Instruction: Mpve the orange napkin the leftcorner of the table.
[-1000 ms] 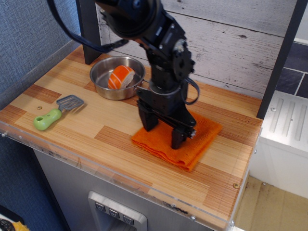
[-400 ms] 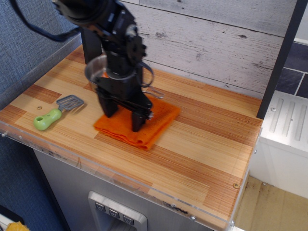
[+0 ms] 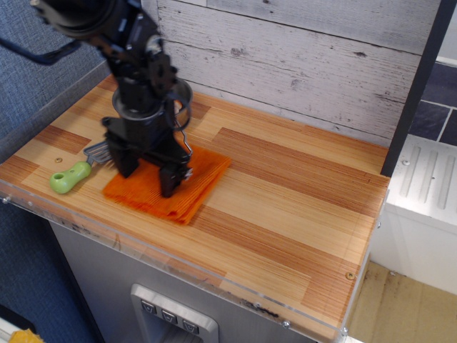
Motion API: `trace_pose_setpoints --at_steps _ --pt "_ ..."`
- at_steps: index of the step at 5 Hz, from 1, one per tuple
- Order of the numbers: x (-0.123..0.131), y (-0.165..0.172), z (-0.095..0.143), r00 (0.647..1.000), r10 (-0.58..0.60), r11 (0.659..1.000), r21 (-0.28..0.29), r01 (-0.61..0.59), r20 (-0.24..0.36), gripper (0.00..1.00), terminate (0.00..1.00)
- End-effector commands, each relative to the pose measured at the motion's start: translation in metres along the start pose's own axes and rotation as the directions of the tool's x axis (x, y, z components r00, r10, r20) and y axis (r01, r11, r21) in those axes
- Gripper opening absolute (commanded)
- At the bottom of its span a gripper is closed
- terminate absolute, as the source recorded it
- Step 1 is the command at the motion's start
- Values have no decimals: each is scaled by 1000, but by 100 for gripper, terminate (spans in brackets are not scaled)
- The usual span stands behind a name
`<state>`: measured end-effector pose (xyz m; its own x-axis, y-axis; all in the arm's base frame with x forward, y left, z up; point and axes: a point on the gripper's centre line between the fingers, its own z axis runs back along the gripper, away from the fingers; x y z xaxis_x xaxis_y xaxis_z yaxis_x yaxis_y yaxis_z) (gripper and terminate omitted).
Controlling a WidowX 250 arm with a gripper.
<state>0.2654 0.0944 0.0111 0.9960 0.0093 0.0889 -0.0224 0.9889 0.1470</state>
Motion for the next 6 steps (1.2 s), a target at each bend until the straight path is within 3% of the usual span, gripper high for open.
trace_pose_setpoints --at_steps 1,3,4,5,6 --pt "-6 6 21 999 1 1000 12 -1 42 100 0" --pt "8 -6 37 996 21 999 -32 -18 83 100 0" --pt "13 -5 64 993 32 998 -65 -25 110 100 0" --pt "9 -1 95 979 20 992 -126 6 201 100 0" --pt "9 -1 95 979 20 992 -126 6 201 100 0"
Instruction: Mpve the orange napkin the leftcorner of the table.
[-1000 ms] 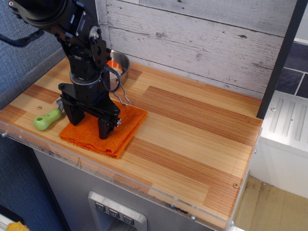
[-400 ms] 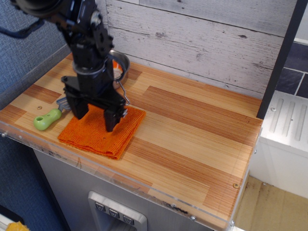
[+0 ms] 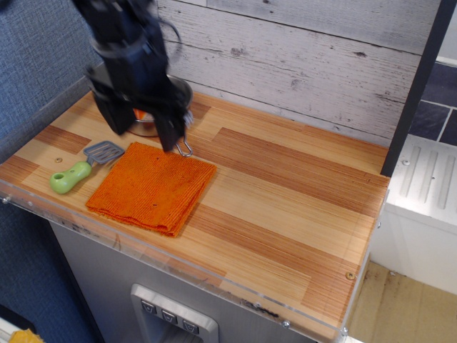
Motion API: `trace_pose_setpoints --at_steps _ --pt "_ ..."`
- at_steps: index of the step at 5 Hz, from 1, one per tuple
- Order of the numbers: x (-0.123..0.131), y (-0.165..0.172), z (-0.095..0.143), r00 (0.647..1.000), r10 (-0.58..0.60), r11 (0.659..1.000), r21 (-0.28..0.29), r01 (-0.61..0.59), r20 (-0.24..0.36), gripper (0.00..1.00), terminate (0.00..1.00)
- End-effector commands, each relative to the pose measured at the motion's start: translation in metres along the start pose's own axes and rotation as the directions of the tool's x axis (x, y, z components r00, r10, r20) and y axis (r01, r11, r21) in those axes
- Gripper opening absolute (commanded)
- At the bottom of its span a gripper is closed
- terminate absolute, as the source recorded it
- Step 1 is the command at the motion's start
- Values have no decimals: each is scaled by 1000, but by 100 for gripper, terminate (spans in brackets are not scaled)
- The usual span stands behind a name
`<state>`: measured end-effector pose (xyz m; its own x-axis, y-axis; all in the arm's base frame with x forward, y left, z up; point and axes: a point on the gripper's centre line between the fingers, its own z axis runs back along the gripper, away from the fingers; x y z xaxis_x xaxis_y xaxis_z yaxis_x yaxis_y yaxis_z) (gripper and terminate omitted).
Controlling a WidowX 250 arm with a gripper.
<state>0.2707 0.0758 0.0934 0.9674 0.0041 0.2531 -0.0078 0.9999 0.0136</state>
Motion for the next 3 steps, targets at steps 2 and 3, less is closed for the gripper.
trace_pose_setpoints --at_steps 2,3 --pt "-1 3 13 999 -5 1000 8 4 36 100 0" --pt "-1 3 13 999 -5 1000 8 4 36 100 100"
